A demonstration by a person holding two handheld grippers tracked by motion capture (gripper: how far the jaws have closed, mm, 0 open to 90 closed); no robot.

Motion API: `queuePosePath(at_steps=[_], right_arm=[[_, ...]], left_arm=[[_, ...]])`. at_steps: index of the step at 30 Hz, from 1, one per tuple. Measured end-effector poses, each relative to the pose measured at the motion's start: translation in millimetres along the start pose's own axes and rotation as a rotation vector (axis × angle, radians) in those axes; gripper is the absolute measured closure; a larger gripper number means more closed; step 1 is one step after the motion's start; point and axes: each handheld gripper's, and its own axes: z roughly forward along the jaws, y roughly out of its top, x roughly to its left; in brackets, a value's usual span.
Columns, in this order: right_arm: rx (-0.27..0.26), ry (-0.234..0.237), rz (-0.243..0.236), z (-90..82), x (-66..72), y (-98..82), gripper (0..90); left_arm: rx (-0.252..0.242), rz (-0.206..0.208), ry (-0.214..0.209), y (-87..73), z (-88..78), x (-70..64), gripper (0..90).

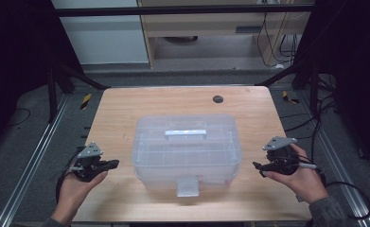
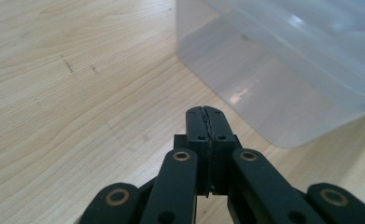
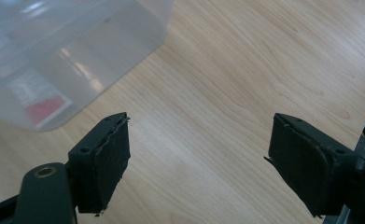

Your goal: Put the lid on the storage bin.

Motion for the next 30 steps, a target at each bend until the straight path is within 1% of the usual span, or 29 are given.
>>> queuePosePath(at_steps=[1,2,4,5,6,8,11,15,17,18,19,20,21,24,25,26,27,29,30], right_arm=[[0.013,0.001,0.019,6.2,-5.2,1.8,20.6],[0.013,0.001,0.019,6.2,-5.2,1.8,20.6],[0.030,-0.005,0.034,15.9,-12.3,4.1,20.7],[0.037,-0.007,0.040,18.7,-14.5,4.7,20.7],[0.043,-0.010,0.043,21.1,-16.6,5.1,20.8],[0.050,-0.014,0.051,24.6,-19.9,5.8,20.8],[0.063,-0.013,0.060,29.4,-24.8,6.5,20.7],[0.081,-0.013,0.068,35.4,-29.5,6.9,20.9],[0.091,-0.016,0.069,38.3,-32.3,7.1,20.9],[0.091,-0.016,0.069,38.3,-32.3,7.1,20.9],[0.098,-0.015,0.074,41.7,-35.7,7.3,21.2],[0.101,-0.015,0.076,43.0,-36.8,7.2,21.2],[0.108,-0.014,0.079,44.9,-38.4,7.3,21.2],[0.115,-0.018,0.084,49.4,-41.5,7.2,21.3],[0.126,-0.021,0.089,55.0,-44.9,6.9,21.3],[0.126,-0.021,0.089,55.0,-44.9,6.9,21.3],[0.136,-0.026,0.089,60.4,-47.4,6.3,21.7],[0.141,-0.030,0.086,63.4,-49.0,5.5,21.9],[0.144,-0.031,0.099,67.2,-51.2,4.2,22.1]], left_arm=[[0.016,0.005,0.014,1.9,4.3,4.5,90.0],[0.016,0.005,0.014,1.9,4.3,4.5,90.0],[0.047,0.005,0.022,5.2,12.6,12.0,89.9],[0.047,0.005,0.022,5.2,12.6,12.0,90.0],[0.059,0.005,0.029,7.1,16.8,15.9,90.0],[0.064,0.000,0.030,8.8,20.1,18.4,90.0],[0.074,0.005,0.035,10.8,23.0,20.8,90.0],[0.111,0.017,0.044,15.0,32.5,25.0,90.0],[0.134,0.018,0.040,15.6,37.5,26.9,90.0],[0.134,0.018,0.040,15.6,37.5,26.9,90.0],[0.146,0.019,0.042,15.9,41.1,28.9,90.0],[0.149,0.016,0.047,16.1,43.0,29.6,90.0],[0.152,0.022,0.054,16.6,44.4,31.0,90.0],[0.160,0.017,0.059,17.5,47.6,33.1,90.0],[0.166,0.019,0.060,18.1,50.1,35.5,90.0],[0.166,0.019,0.060,18.1,50.1,35.5,90.0],[0.167,0.017,0.071,18.2,53.6,37.8,90.0],[0.172,0.016,0.073,18.1,55.3,39.4,90.0],[0.170,0.014,0.077,18.0,56.3,40.2,90.0]])
